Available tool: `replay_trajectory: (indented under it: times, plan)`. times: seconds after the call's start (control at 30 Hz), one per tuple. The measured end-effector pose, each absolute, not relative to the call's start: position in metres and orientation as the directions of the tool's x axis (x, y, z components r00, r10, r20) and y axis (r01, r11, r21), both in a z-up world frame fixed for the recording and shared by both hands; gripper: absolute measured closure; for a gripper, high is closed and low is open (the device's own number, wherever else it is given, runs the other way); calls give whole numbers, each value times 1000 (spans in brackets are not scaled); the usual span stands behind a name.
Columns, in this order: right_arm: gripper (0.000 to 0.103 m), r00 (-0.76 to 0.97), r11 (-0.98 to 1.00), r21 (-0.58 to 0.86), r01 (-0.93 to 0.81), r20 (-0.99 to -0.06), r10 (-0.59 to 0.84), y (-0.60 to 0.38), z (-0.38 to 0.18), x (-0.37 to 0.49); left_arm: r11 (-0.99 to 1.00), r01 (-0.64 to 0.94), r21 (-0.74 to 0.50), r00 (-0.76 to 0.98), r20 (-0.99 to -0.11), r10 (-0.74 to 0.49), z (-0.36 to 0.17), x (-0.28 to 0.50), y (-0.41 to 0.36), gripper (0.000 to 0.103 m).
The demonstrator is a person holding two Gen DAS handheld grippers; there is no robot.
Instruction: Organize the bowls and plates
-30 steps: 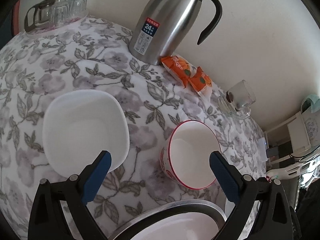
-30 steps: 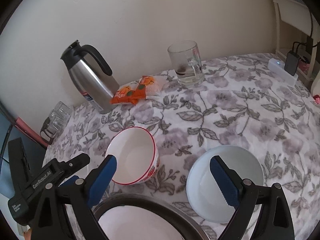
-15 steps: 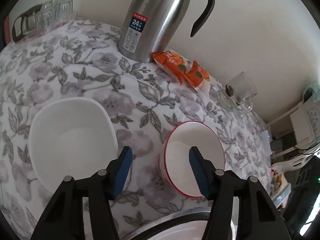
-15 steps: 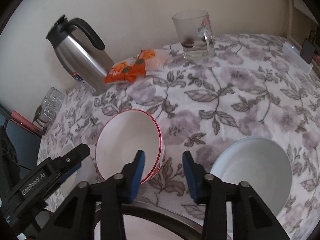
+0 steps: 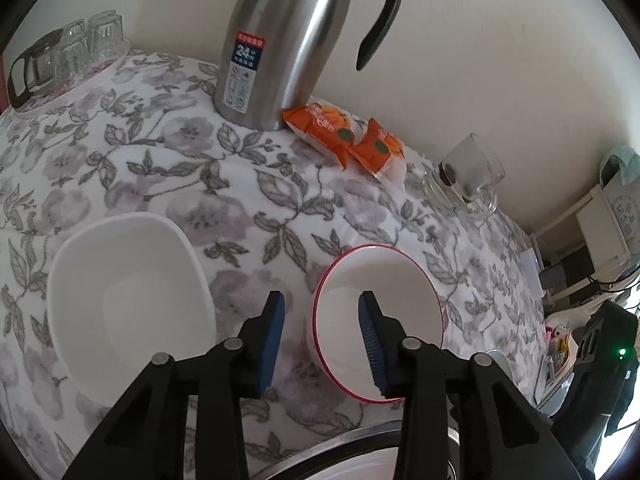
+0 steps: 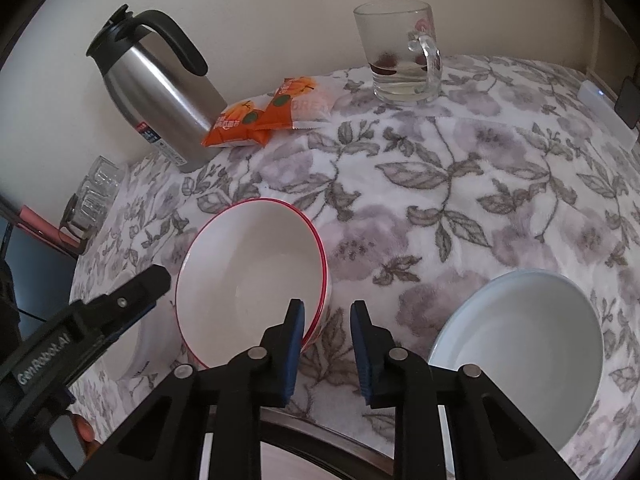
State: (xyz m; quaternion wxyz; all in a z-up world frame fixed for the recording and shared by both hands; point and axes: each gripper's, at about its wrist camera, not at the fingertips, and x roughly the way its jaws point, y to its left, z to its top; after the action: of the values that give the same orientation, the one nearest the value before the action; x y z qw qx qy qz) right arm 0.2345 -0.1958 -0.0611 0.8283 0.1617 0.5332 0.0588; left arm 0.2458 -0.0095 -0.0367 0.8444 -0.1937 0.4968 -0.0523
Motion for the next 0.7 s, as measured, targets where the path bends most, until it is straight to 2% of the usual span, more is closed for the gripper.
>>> replay_trajectory:
  times: [0.17,0.4,0.7]
  plan:
    - [78,424,944,323,67,-866,266,-196,-62,233,919,-96,-382,478,-828,-294,-44,246,-14,72]
    - [90,418,944,324,52,-866,275,-195,-61,231,919,-85,-386,440,-842,-313,-57,246,-21,89]
    - [91,439,941,335,46,-853,282,-194,-57,228,910,-87,-406,446,-832,-329,-54,245,-18,89]
